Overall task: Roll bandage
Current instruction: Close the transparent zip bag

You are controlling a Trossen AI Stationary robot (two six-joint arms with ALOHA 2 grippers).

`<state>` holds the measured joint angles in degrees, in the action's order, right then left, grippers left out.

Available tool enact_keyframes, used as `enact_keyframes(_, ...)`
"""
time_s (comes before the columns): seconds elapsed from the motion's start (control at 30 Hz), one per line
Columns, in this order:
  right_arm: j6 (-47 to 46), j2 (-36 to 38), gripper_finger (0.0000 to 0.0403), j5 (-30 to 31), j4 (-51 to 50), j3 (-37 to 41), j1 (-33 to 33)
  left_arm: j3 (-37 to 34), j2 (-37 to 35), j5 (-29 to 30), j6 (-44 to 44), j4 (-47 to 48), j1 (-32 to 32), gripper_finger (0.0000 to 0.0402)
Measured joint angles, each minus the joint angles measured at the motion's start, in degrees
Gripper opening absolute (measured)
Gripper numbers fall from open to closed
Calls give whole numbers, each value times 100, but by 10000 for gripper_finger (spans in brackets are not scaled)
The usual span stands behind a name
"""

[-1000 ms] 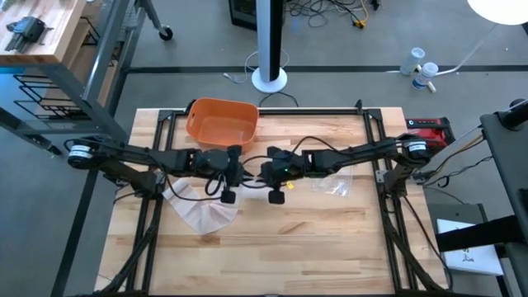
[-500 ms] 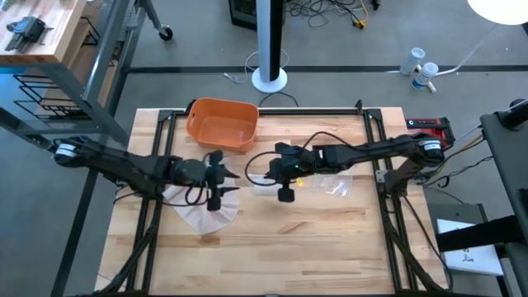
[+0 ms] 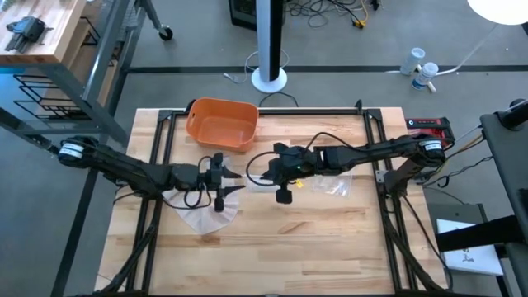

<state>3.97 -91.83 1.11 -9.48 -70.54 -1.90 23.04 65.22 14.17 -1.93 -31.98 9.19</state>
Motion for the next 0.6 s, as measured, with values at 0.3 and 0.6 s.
enact_keyframes(0.3,-113,-9,2,61,201,2,-400,478,396,-9,304,176,112,83)
enact_keyframes(0.6,-219,11,3,405,141,-131,-718,980,435,15,194,473,695,4)
